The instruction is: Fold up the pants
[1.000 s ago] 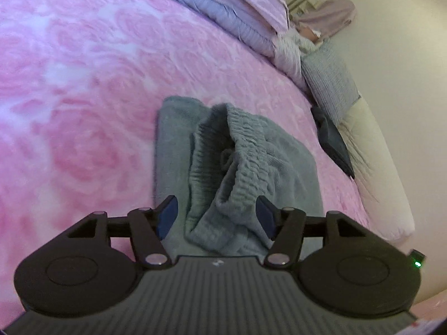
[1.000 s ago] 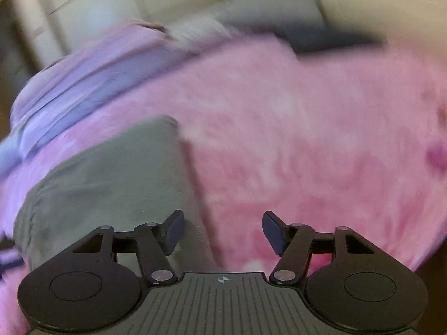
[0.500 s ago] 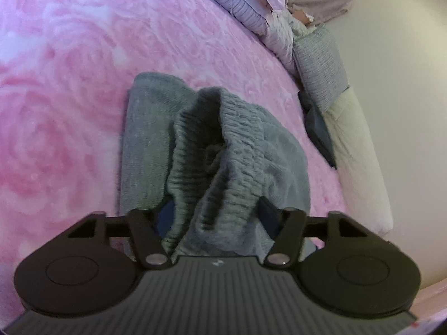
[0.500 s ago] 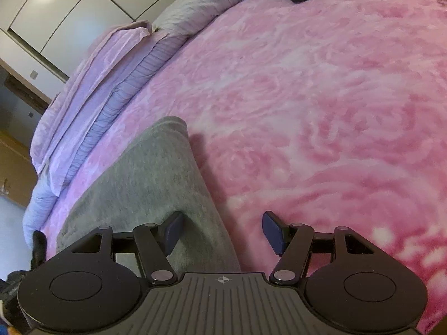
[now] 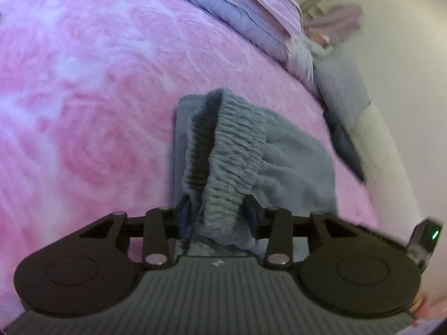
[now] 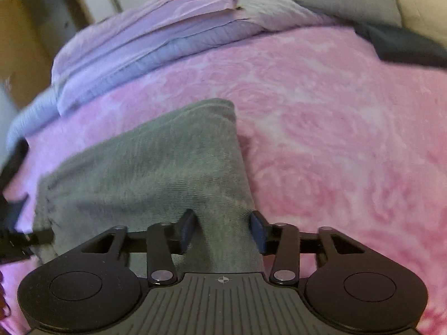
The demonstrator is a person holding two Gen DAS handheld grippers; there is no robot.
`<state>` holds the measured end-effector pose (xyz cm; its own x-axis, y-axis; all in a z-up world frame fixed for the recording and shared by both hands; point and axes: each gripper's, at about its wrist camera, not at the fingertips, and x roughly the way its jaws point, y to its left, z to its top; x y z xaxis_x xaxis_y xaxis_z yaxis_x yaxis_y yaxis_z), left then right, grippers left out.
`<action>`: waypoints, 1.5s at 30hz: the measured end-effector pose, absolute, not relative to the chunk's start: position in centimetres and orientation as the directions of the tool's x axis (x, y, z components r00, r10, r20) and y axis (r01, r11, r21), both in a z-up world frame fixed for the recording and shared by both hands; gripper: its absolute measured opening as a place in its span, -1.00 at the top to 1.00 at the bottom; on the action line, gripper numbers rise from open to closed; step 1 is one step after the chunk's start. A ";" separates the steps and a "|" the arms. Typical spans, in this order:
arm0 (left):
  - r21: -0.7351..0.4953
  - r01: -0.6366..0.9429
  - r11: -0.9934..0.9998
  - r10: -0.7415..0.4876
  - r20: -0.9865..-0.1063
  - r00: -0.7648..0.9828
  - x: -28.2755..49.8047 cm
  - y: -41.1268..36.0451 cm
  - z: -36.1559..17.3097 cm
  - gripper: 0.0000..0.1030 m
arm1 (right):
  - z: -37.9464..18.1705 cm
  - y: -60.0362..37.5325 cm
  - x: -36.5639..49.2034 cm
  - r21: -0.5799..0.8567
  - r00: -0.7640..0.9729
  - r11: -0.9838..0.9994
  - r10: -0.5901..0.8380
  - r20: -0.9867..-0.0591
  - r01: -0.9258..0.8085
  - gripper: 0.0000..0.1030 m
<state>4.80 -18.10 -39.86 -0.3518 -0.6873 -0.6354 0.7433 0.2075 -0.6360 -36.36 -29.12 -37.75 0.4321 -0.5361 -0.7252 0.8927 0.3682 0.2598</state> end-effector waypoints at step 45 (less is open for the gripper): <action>0.003 0.998 0.056 -0.768 -0.638 0.045 -2.7 -24.8 -34.1 0.74 | -37.1 -33.4 -29.3 -0.030 0.402 0.549 -0.646 -0.649 0.835 0.15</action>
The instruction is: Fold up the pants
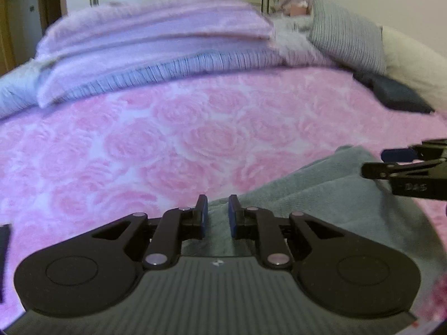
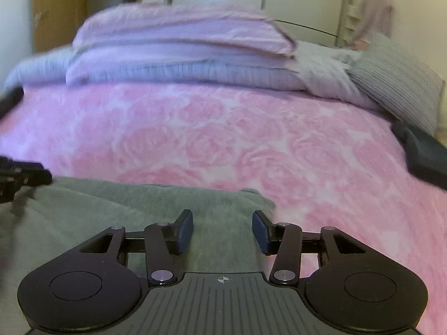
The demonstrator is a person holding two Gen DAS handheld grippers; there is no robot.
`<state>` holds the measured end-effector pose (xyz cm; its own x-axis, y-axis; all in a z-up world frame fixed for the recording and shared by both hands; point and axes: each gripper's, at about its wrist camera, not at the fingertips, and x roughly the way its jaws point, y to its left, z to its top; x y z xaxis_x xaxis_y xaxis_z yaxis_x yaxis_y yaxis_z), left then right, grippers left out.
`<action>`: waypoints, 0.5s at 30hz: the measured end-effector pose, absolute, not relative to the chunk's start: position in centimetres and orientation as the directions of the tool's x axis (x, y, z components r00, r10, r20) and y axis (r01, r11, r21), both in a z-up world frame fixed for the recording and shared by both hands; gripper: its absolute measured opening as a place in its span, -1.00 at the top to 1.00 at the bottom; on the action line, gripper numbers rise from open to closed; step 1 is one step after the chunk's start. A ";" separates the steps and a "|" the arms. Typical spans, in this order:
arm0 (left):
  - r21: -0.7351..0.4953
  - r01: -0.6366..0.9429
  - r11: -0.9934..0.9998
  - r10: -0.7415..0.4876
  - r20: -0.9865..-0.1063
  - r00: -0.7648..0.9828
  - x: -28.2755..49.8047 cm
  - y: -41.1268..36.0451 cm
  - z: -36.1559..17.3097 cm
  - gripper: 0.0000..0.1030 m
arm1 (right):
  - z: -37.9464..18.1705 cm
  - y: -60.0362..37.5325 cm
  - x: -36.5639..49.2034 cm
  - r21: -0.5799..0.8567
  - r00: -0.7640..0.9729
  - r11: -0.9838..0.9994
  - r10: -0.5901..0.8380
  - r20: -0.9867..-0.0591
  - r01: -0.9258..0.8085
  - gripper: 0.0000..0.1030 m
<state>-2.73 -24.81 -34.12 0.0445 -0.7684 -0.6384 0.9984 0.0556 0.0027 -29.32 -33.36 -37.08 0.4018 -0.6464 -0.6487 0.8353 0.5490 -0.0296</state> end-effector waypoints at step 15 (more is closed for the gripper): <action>-0.024 1.000 0.019 -0.714 -0.701 -0.003 -5.3 -16.8 -34.3 0.72 | -37.3 -21.9 -34.5 0.080 0.395 0.499 -0.568 -0.722 0.863 0.16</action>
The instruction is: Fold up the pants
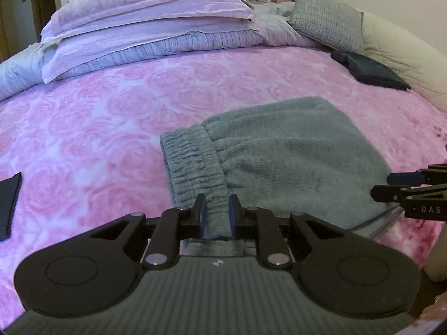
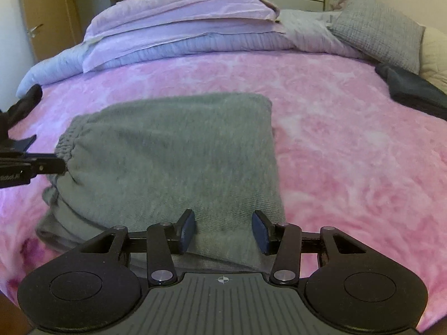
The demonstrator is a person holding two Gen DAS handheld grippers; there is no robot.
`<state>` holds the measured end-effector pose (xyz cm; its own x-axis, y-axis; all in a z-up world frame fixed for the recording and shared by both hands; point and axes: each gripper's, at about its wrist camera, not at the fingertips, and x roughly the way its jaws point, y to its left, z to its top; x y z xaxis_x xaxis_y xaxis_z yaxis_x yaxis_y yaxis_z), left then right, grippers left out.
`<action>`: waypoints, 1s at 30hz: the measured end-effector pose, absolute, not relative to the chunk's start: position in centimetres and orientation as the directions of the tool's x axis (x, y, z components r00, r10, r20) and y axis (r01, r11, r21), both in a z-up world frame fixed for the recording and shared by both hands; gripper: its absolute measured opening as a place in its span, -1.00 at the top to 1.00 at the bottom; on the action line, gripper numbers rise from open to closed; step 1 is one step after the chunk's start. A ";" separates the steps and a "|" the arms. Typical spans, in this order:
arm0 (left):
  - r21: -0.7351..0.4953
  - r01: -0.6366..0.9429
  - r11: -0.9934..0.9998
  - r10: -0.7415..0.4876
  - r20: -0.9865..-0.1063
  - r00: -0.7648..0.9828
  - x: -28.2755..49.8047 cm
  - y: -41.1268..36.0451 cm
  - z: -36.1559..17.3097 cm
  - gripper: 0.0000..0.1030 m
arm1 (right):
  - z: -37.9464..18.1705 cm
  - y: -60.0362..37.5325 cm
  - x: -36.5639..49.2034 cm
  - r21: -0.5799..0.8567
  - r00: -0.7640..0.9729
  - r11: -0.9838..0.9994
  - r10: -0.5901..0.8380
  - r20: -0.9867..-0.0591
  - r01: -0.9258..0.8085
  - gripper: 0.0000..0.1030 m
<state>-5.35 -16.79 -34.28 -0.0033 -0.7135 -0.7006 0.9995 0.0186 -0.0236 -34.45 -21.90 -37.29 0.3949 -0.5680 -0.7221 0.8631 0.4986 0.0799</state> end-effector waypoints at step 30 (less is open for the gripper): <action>-0.073 0.997 0.008 -0.699 -0.714 -0.047 -6.9 0.9 -29.3 -0.15 | -30.9 -3.4 -36.3 0.151 0.388 0.395 -0.637 -0.667 0.906 -0.26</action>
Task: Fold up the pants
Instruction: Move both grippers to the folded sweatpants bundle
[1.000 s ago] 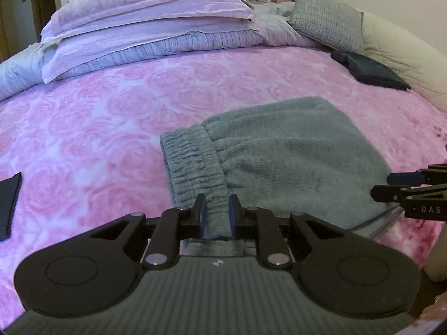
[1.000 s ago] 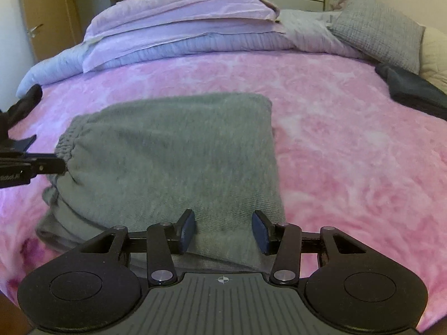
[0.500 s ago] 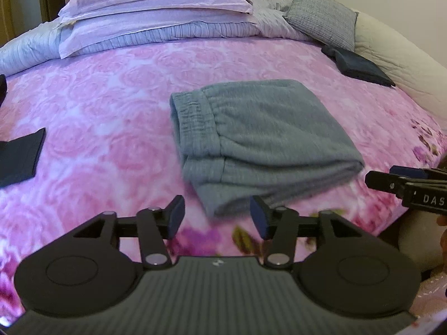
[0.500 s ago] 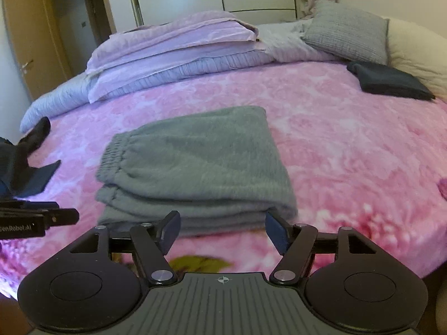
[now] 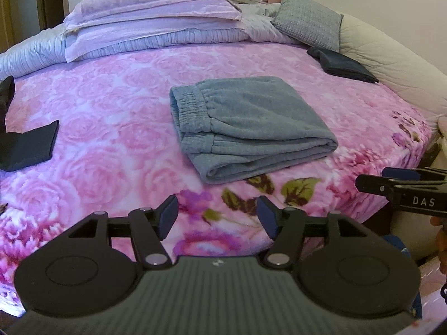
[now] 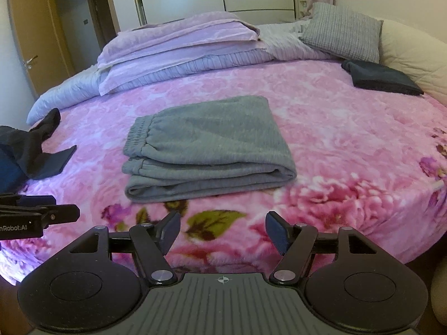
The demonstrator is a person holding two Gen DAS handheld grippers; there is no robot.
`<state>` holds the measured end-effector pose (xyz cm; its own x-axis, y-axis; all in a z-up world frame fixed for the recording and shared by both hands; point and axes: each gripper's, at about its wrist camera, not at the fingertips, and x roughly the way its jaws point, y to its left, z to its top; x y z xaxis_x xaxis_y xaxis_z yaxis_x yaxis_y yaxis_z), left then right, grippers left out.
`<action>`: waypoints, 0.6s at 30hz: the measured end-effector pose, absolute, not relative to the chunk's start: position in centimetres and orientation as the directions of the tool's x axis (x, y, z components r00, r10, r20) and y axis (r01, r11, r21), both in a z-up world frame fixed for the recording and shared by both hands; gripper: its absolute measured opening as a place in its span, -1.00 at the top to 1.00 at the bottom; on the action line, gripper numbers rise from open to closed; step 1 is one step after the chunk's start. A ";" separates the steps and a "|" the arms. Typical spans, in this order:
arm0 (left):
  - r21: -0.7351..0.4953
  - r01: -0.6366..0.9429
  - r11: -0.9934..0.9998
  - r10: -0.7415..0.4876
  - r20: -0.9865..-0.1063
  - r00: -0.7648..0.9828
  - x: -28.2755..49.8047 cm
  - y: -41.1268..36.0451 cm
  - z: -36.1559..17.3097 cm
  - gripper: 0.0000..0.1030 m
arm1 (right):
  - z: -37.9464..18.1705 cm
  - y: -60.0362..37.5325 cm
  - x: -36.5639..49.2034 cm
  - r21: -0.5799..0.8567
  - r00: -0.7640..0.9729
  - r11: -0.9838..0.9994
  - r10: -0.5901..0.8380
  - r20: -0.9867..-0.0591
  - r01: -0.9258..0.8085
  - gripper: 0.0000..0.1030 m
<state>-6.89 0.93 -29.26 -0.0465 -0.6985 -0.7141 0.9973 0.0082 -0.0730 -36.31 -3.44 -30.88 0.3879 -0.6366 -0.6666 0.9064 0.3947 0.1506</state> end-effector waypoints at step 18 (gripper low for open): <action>-0.055 0.997 0.061 -0.659 -0.752 -0.001 -6.3 -2.3 -31.1 -0.19 | -33.2 -7.6 -36.7 0.164 0.394 0.405 -0.587 -0.707 0.899 -0.26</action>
<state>-6.27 -2.34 -31.06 -0.0014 -0.6587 -0.7524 0.9966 0.0608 -0.0551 -36.68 -7.56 -33.20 0.3937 -0.5870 -0.7074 0.8993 0.4054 0.1641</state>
